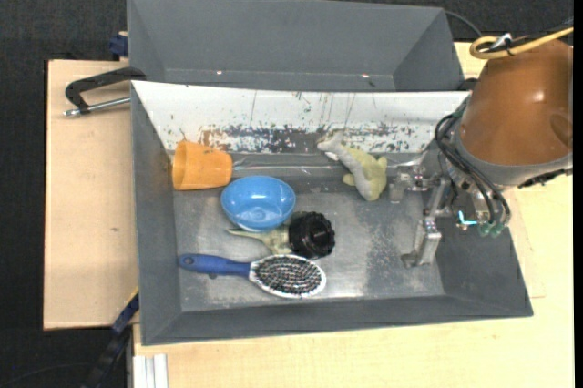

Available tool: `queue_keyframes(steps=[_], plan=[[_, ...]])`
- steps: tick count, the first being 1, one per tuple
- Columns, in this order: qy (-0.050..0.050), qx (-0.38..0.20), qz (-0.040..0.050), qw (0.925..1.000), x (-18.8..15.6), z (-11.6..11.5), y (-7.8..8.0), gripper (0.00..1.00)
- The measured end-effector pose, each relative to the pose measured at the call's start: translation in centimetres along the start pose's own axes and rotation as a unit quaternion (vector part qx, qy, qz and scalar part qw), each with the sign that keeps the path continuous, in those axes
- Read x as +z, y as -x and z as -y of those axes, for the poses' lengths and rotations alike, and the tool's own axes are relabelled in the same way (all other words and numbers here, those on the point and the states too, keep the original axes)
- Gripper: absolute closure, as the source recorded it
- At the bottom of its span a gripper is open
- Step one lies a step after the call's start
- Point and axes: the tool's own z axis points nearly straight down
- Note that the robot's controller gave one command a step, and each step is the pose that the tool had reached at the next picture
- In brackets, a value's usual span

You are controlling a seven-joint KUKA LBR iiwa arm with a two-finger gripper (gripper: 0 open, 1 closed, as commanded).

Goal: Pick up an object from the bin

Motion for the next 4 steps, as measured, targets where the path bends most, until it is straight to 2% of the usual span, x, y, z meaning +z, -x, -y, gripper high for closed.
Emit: queue_keyframes(steps=[1,2,3,4], plan=[[0.000,-0.141,0.0053,0.9900,9.7,-5.6,9.2,0.00],[0.001,-0.144,0.0016,0.9896,11.2,-9.6,6.5,0.00],[0.000,-0.142,0.0039,0.9899,11.1,-9.3,6.7,1.00],[-0.002,-0.170,0.0103,0.9853,-1.0,-8.1,6.1,1.00]])
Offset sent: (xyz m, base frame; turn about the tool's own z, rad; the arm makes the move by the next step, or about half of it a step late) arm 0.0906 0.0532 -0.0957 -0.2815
